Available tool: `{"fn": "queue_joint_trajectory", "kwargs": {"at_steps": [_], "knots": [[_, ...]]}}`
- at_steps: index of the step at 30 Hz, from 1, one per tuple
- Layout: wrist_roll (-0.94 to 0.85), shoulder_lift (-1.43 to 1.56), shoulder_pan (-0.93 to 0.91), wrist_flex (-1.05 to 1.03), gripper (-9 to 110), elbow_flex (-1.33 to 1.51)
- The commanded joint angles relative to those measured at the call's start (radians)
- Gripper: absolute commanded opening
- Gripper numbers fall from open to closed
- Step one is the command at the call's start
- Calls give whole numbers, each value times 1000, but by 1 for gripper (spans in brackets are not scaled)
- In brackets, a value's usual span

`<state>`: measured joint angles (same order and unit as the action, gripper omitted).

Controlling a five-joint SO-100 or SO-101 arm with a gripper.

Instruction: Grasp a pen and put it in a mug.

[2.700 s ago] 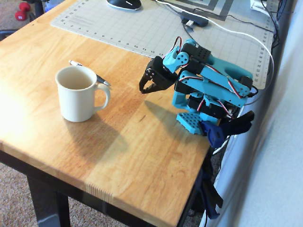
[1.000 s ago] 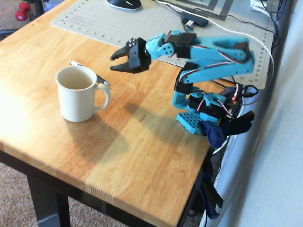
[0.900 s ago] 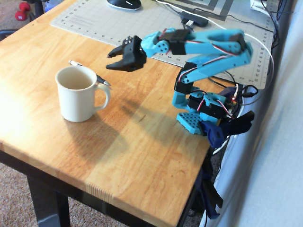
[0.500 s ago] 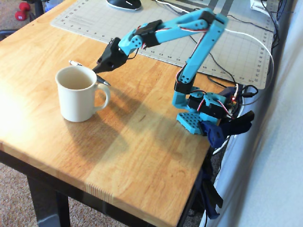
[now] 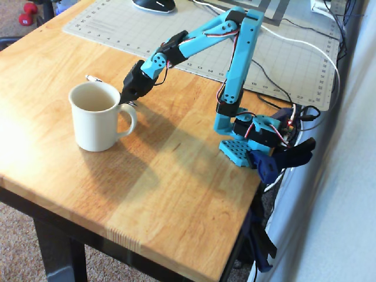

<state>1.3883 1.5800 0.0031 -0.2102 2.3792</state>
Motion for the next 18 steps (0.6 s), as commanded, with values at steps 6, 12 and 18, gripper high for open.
{"fn": "queue_joint_trajectory", "kwargs": {"at_steps": [6, 12, 18], "knots": [[-5, 5, 5, 6, 15, -57], [-6, 18, 2, 14, 1, -58], [-8, 40, 3, 15, 1, -58]]}}
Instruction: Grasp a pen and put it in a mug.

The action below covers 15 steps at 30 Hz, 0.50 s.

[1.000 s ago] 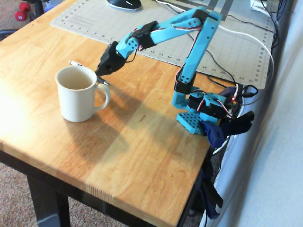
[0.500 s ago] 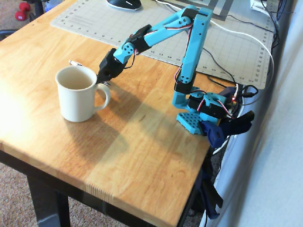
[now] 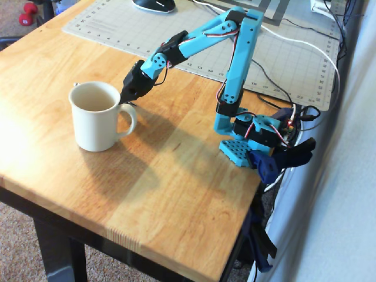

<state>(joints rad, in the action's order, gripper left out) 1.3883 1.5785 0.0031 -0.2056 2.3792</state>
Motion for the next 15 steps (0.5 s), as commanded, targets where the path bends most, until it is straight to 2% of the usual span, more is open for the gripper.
{"fn": "queue_joint_trajectory", "kwargs": {"at_steps": [1, 11, 15], "knots": [[-8, 60, 3, 11, 2, -57], [-20, 308, 38, 11, 2, -57], [-156, 397, 63, 11, 2, -57]]}}
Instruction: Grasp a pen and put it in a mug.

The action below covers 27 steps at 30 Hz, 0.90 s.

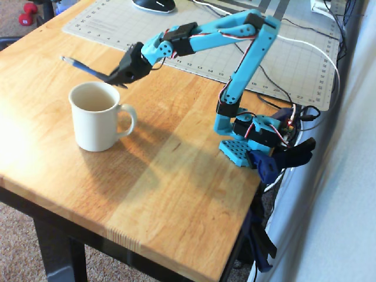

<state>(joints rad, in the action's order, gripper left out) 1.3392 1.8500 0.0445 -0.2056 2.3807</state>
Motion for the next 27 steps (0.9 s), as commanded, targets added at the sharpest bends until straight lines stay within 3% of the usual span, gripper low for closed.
{"fn": "queue_joint_trajectory", "kwargs": {"at_steps": [1, 14, 27], "knots": [[-172, 143, 21, 11, 2, -58], [-1296, 348, 40, 11, 2, -58], [-1954, 499, 160, 11, 2, -58]]}}
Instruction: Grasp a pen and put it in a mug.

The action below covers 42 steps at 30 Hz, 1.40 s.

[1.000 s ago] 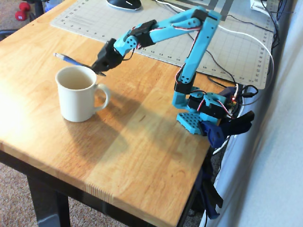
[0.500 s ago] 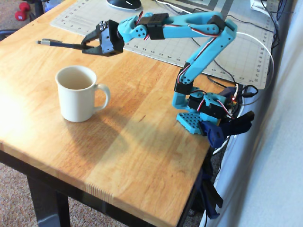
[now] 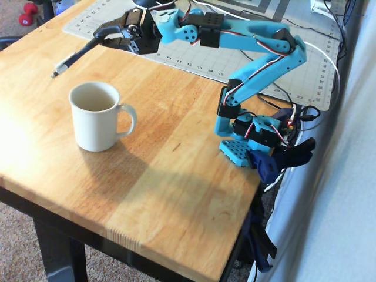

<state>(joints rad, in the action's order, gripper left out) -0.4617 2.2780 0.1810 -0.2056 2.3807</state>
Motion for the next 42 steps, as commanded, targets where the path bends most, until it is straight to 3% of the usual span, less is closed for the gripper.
{"fn": "queue_joint_trajectory", "kwargs": {"at_steps": [1, 11, 16, 30, 42], "knots": [[-206, 72, 23, 11, 2, -58], [-715, 74, 104, 0, 2, -58], [-798, 100, 126, 9, 2, -58], [-813, 311, 130, -57, 2, 17], [-1213, 397, 132, -219, 2, 195]]}}
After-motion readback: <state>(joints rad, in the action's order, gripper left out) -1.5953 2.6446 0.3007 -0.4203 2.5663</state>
